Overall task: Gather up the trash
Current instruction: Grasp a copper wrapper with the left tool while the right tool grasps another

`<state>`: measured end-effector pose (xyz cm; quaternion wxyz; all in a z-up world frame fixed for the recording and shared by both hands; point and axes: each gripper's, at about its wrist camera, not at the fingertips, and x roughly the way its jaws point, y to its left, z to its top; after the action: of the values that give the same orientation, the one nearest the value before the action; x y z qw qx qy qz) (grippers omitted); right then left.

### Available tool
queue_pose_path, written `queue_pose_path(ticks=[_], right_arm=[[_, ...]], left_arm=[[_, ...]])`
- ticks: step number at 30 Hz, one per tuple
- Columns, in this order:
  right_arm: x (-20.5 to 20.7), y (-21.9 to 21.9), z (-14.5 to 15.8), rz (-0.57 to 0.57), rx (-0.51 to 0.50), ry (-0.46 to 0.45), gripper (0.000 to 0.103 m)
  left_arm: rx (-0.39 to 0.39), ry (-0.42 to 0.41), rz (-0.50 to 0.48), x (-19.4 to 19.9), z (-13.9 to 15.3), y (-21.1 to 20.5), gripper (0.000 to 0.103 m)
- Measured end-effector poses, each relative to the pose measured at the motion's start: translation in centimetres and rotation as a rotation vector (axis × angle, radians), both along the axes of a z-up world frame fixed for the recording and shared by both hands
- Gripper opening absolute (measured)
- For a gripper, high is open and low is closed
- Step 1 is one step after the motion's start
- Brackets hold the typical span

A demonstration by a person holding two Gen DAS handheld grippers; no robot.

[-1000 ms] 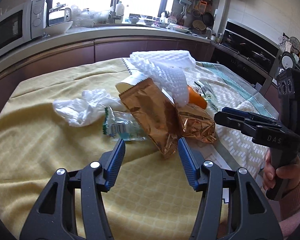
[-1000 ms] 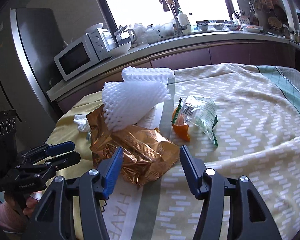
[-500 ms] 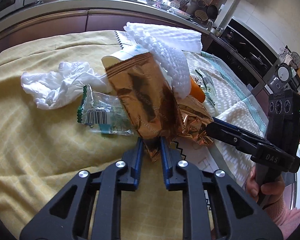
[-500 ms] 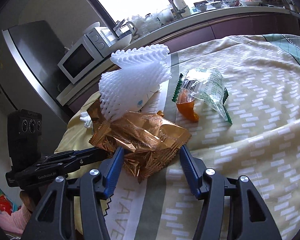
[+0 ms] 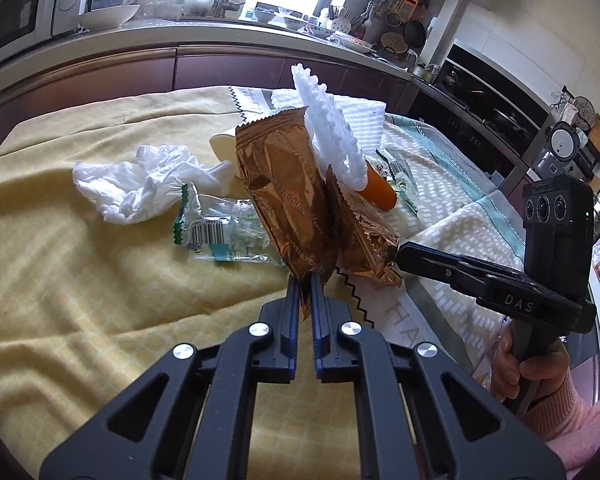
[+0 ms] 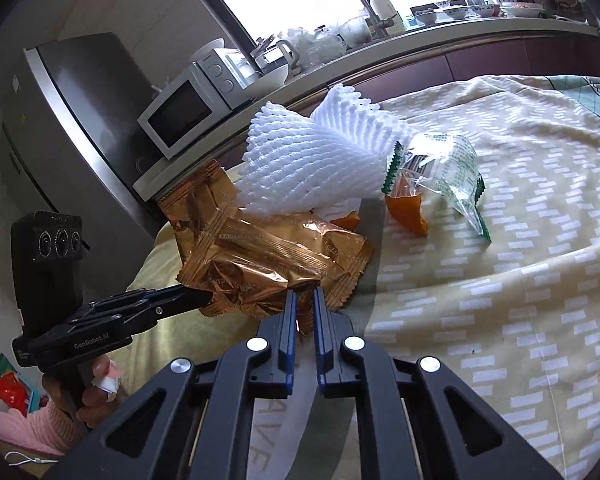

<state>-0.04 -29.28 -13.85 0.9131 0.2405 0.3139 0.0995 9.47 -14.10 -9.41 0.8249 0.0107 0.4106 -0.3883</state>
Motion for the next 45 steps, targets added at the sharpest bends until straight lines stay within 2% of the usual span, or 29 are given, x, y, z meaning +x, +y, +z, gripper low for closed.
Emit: queue_pose_path(ticks=[2, 6, 8, 10, 12, 15, 19, 23, 30, 35, 36, 39, 44, 45], right_arm=[[0.0, 0.4, 0.2, -0.004, -0.027, 0.000, 0.012], [-0.3, 1.2, 0.9, -0.028, -0.095, -0.024, 0.041], [-0.2, 1.8, 1.3, -0.038, -0.152, -0.030, 0.047], [-0.1, 2.3, 1.4, -0.042, -0.190, -0.028, 0.059], [0.2, 2.2, 1.2, -0.052, -0.188, -0.019, 0.066], [0.9, 1.8, 0.7, -0.051, -0.147, -0.001, 0.066], [1.6, 2.6, 0.9, -0.027, -0.172, 0.000, 0.072], [1.6, 3.3, 1.3, -0.019, -0.185, -0.021, 0.073], [1.4, 5.9, 1.5, -0.007, -0.359, -0.018, 0.074], [1.5, 6.7, 1.6, -0.043, -0.480, -0.028, 0.074], [1.6, 6.7, 1.7, -0.050, -0.495, -0.030, 0.072], [1.5, 6.6, 1.6, -0.055, -0.515, -0.024, 0.049], [0.9, 6.3, 1.9, -0.064, -0.514, -0.047, 0.045], [0.8, 6.3, 2.1, -0.064, -0.510, -0.051, 0.038]], left_arm=[[-0.007, -0.004, 0.005, -0.2, 0.1, 0.8, 0.005], [-0.019, -0.015, 0.000, -0.8, 0.5, 1.7, 0.005], [-0.017, -0.017, -0.004, -1.0, 0.5, 1.9, 0.005], [-0.020, -0.015, -0.010, -1.2, 0.4, 2.0, 0.005], [-0.027, -0.015, -0.019, -1.4, 0.4, 2.1, 0.005], [-0.032, -0.018, -0.031, -1.8, 0.5, 2.2, 0.005], [-0.036, -0.035, -0.048, -2.3, 0.8, 2.1, 0.005], [-0.036, -0.041, -0.045, -2.5, 0.8, 2.4, 0.005], [-0.059, -0.050, -0.053, -2.5, 1.3, 2.7, 0.005], [-0.064, -0.078, -0.075, -3.1, 1.8, 2.4, 0.004], [-0.065, -0.083, -0.078, -3.2, 1.9, 2.3, 0.004], [-0.064, -0.082, -0.074, -3.1, 1.9, 2.4, 0.004], [-0.057, -0.090, -0.055, -3.1, 1.9, 3.0, 0.004], [-0.055, -0.092, -0.051, -3.2, 1.9, 3.2, 0.004]])
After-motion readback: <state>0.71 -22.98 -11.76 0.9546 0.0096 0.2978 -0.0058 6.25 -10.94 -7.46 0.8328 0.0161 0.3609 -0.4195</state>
